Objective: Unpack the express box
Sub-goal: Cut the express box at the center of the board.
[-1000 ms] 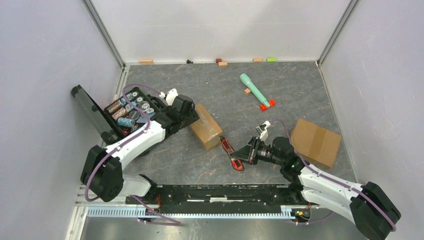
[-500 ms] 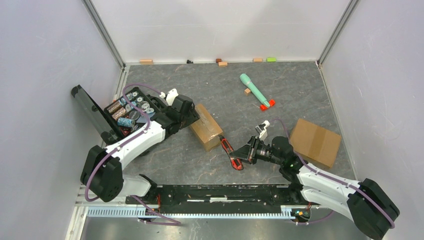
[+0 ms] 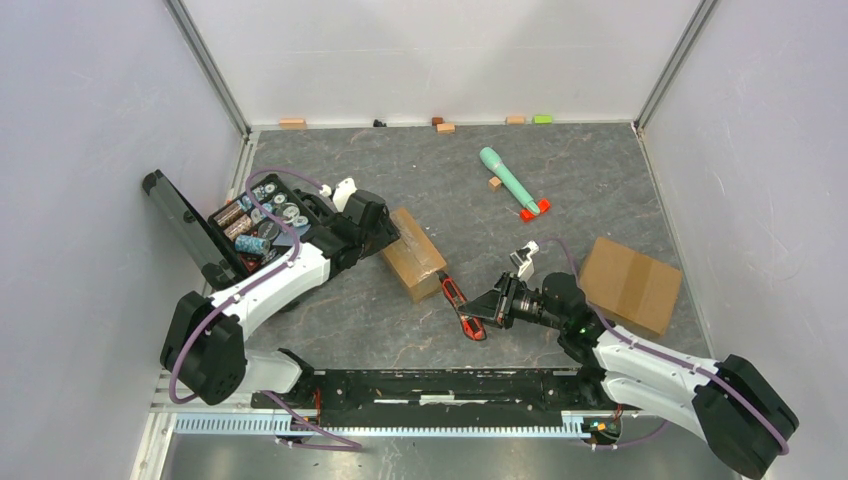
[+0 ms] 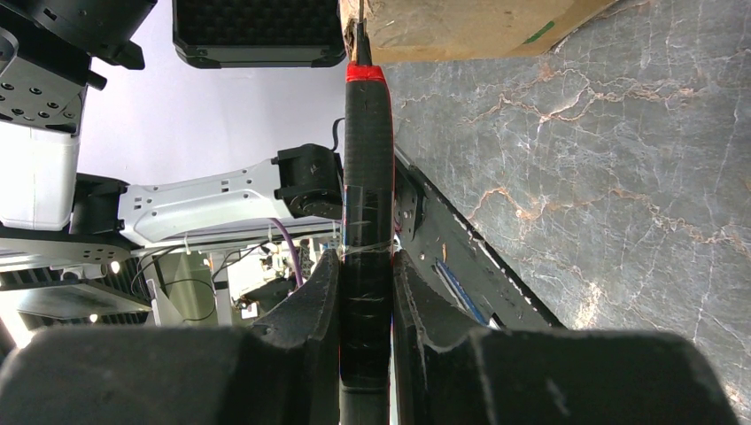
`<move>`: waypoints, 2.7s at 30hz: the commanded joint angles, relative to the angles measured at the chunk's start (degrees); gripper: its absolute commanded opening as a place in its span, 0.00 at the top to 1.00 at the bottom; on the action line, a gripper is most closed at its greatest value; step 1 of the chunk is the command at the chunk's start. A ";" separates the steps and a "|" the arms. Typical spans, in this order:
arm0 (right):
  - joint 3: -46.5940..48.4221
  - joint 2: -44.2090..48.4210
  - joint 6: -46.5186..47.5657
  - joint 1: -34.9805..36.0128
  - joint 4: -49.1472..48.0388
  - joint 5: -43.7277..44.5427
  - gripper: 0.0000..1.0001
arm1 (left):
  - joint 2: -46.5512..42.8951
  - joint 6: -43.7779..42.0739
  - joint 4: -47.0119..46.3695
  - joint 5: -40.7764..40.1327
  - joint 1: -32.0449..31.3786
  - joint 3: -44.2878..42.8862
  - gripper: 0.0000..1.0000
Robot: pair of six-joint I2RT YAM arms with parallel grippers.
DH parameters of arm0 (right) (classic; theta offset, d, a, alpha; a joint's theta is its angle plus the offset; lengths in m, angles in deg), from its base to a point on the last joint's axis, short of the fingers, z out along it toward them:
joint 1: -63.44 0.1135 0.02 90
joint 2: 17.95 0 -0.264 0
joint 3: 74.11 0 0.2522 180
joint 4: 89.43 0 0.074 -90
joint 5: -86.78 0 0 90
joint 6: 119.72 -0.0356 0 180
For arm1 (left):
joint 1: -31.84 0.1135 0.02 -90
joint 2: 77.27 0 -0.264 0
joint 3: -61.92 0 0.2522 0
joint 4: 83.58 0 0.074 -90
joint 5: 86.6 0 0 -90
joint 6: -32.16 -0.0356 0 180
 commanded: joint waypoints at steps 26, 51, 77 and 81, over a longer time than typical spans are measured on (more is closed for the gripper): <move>0.35 -3.53 -1.80 1.10 -8.02 -0.44 1.00 | -1.04 5.41 1.04 6.13 -3.41 5.38 0.53; 1.82 -9.38 -2.03 1.20 -11.54 -1.32 1.00 | -5.58 12.45 3.08 3.48 -10.39 7.25 0.63; 1.79 1.26 -0.22 1.81 0.83 -4.22 1.00 | -4.79 6.48 5.61 3.70 -5.66 6.40 0.63; 1.97 2.17 0.05 1.92 2.56 -4.04 1.00 | -4.49 6.17 5.92 3.43 -5.32 6.11 0.63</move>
